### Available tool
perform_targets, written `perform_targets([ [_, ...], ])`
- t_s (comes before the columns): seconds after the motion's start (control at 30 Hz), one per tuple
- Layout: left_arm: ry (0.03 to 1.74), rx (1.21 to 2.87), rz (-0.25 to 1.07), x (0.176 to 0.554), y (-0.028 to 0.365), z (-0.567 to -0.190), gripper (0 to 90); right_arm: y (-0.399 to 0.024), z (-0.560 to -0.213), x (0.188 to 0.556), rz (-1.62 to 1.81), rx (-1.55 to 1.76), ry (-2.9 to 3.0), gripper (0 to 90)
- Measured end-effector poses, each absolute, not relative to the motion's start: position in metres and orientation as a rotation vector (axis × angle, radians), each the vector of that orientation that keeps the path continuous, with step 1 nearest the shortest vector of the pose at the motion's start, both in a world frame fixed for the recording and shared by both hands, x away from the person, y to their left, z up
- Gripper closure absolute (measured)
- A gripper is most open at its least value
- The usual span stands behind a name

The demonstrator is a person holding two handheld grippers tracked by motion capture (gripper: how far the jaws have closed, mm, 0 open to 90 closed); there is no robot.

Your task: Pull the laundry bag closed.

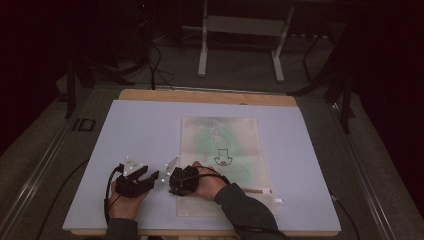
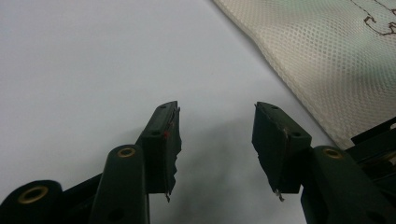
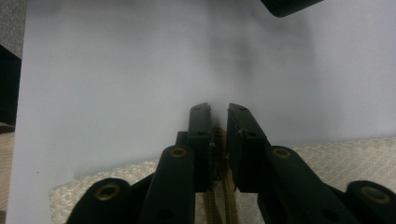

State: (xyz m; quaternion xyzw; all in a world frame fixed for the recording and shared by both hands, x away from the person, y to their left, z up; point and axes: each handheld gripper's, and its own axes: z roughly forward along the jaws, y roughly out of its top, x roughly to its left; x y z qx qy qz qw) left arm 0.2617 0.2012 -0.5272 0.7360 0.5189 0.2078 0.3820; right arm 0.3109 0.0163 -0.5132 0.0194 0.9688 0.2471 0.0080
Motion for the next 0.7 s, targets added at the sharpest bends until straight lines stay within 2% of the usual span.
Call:
perform_targets([
  [0.4,1.325,1.878,0.531,0.262,0.201,-0.527,50.6,0.01,-0.503,0.309,0.877,0.055,2.995,81.0],
  [0.7,1.325,1.882,0.528,0.262,0.2,-0.528,50.5,-0.011,-0.494,0.306,0.921,0.06,2.966,81.0],
])
